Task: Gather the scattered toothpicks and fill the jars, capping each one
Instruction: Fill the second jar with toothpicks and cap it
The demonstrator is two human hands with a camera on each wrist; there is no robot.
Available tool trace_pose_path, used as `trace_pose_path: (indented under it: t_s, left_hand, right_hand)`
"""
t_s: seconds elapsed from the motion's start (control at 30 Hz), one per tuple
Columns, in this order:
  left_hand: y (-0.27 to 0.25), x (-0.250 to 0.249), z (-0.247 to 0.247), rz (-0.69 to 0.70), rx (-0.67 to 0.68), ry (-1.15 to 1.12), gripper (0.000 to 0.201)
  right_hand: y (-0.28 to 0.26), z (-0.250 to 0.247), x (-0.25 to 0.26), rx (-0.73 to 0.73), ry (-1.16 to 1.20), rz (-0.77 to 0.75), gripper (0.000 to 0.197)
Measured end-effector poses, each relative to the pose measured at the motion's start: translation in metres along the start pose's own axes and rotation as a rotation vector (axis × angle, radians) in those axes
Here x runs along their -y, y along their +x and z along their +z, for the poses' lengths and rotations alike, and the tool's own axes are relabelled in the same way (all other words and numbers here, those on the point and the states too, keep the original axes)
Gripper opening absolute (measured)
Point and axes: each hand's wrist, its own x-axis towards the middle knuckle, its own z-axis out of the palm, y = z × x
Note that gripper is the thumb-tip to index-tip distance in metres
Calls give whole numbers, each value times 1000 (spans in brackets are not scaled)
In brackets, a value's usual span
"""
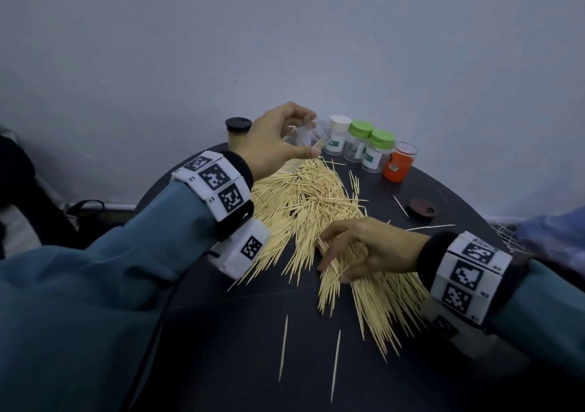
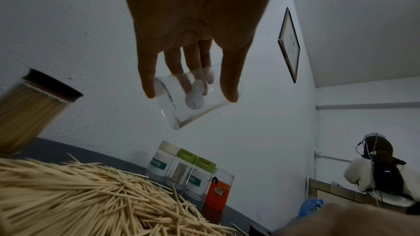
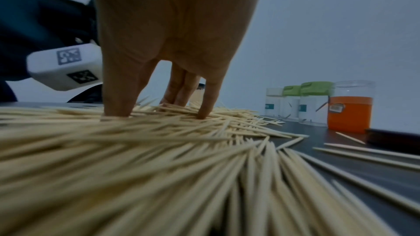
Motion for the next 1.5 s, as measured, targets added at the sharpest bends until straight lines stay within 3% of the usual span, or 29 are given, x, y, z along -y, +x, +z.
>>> trace_pose_path:
  t_s: [0.37,0.73,1.0,1.37,1.5]
  left_hand:
    - [6,2,0,12,-29,-28,54]
    - [10,5,-8,6,-66,-52,50]
    - [8,8,-15,-21,-62,-26,53]
    - [10,9,-13,-18,-68,-45,53]
    - [11,10,-14,-25,-73,-33,55]
  right_hand:
    - [10,-26,-18,-170,54,68,30]
    - [41,-44,-15,-261,-224,92,21]
    - [78,-35,1,64,-343,32,59]
    - [81,-36,-7,31,-335,8,29]
    - [80,-37,-10,-14,-368,-21,31]
